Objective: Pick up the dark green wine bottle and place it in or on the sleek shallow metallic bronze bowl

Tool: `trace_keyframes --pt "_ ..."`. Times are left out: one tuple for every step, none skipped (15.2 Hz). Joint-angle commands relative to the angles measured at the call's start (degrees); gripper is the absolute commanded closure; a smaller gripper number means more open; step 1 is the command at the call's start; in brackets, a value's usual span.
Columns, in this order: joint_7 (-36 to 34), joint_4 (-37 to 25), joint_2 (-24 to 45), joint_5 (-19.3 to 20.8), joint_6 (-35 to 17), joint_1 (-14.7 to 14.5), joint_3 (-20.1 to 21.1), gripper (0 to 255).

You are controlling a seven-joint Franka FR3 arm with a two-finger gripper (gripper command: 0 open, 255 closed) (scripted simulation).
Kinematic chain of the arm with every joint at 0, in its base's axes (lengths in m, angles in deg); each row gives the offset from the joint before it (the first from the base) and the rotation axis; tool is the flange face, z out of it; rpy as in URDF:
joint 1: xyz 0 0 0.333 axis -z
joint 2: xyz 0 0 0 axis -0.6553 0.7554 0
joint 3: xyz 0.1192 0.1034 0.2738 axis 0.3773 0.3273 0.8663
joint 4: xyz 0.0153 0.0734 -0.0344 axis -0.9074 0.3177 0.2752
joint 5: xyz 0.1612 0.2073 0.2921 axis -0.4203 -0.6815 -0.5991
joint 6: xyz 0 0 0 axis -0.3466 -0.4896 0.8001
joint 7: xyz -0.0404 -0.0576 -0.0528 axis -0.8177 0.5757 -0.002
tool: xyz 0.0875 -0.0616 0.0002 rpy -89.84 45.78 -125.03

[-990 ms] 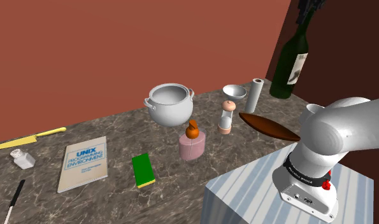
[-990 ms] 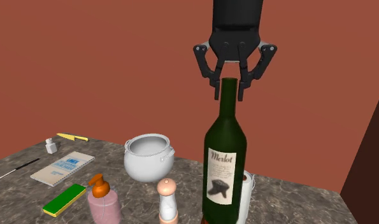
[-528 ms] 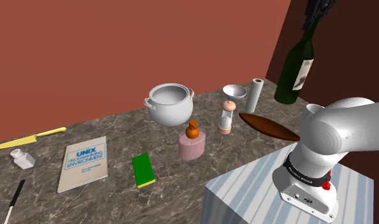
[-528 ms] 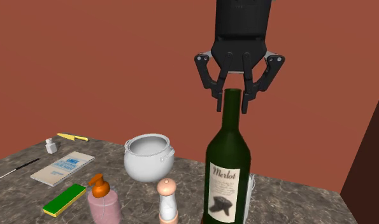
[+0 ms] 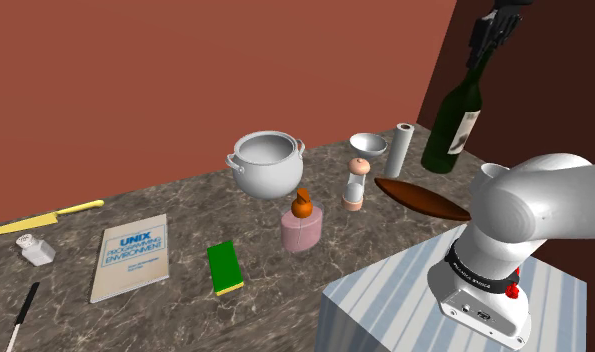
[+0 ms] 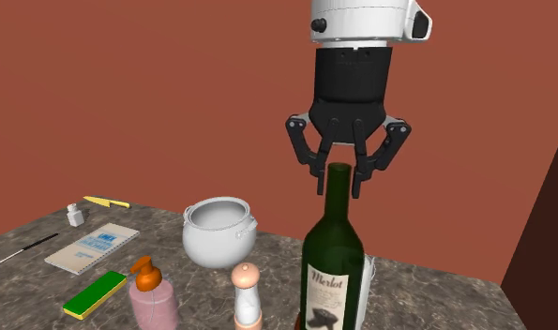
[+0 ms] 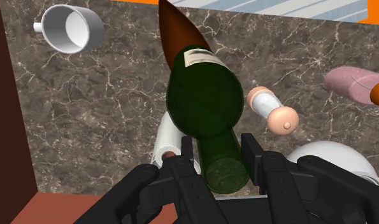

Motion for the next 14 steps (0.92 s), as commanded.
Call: trace_keyframes --pt "-0.04 1.82 -0.58 0.25 -1.3 0.14 -0.25 255" --pt "-0.07 2.79 -0.92 0.38 -1.92 0.23 -0.36 255" --pt "-0.1 3.74 -1.25 0.52 -2.55 0.32 -0.48 255" --pt "-0.12 4.69 -1.58 0.66 -3.17 0.41 -0.6 255" --pt "-0.15 5.63 -1.89 0.8 -3.8 0.5 -0.72 255" --pt "-0.17 6.56 -2.2 0.94 -4.42 0.59 -0.85 255" --pt "-0.19 7.48 -2.49 1.09 -5.05 0.68 -0.98 255" --pt "-0.22 8.4 -2.78 1.24 -5.68 0.77 -1.12 255" --pt "-0.24 9.3 -3.06 1.39 -6.31 0.87 -1.26 255" --pt "-0.26 10.2 -3.32 1.55 -6.94 0.96 -1.4 255" --pt "-0.28 11.1 -3.58 1.71 -7.58 1.06 -1.55 255" --pt "-0.3 11.98 -3.83 1.87 -8.22 1.16 -1.71 255" --pt "-0.31 12.86 -4.07 2.04 -8.86 1.26 -1.86 255" --pt "-0.33 13.73 -4.29 2.21 -9.5 1.36 -2.03 255"
